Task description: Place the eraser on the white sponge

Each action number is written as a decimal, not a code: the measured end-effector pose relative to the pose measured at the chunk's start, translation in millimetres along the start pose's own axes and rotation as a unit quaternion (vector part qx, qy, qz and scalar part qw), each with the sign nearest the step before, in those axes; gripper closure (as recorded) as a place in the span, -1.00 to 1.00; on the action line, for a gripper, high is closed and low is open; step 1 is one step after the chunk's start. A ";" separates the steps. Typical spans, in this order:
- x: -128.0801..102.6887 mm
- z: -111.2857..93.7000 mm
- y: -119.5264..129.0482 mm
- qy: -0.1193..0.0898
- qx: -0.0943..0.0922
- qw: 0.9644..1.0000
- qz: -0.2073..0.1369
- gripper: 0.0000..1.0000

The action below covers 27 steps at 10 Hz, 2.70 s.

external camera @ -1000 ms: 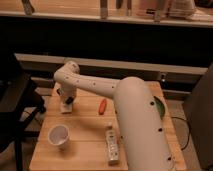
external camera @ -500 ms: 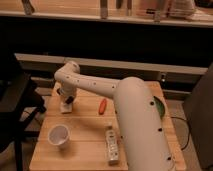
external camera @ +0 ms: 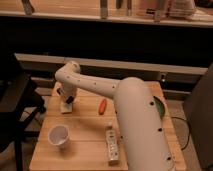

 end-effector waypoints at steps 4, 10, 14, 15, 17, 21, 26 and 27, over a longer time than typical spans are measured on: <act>2.2 0.6 1.9 0.002 0.002 1.000 -0.005 0.11; 5.3 2.7 3.5 0.004 0.006 1.000 -0.014 0.51; 6.6 4.1 4.4 0.005 0.008 1.000 -0.019 0.34; 7.0 4.6 4.8 0.005 0.009 1.000 -0.021 0.36; 7.9 5.5 5.5 0.006 0.010 1.000 -0.023 0.39; 9.6 7.5 7.3 0.007 0.012 1.000 -0.028 0.10; 12.0 9.2 7.3 0.008 0.015 0.999 -0.035 -0.19; 12.4 9.4 7.8 0.008 0.015 0.999 -0.037 -0.36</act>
